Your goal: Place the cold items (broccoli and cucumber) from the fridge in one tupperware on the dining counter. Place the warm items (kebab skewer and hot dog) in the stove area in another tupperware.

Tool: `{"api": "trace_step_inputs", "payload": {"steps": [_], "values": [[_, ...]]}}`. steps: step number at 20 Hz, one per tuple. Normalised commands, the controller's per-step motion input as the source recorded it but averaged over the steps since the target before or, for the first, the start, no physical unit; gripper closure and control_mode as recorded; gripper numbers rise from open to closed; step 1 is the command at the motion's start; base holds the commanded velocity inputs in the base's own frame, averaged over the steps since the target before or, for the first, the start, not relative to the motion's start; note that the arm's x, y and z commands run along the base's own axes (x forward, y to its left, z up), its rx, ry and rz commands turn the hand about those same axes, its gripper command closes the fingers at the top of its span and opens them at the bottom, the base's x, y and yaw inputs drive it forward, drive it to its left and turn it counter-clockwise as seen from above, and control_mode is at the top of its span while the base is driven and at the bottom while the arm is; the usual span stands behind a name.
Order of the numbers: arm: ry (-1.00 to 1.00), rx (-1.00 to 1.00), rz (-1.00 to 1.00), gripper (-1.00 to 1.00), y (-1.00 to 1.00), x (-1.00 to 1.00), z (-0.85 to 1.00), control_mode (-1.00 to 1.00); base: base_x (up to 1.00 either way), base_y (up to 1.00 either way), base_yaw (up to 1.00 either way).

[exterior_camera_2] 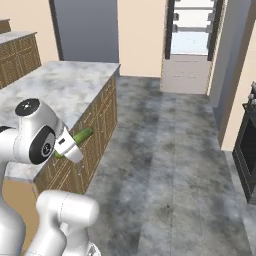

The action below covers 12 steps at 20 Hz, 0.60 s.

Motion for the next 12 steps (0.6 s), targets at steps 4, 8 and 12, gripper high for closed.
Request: {"api": "trace_step_inputs", "payload": {"steps": [4,8,12], "values": [[0.0,0.0,0.0,1.0,0.0,0.0,0.0,1.0,-1.0,0.0,0.0],[0.0,0.0,0.0,1.0,0.0,0.0,0.0,1.0,-0.65,0.68,0.01],[0.0,0.0,0.0,1.0,0.0,0.0,0.0,1.0,-0.05,1.0,0.0]]}}
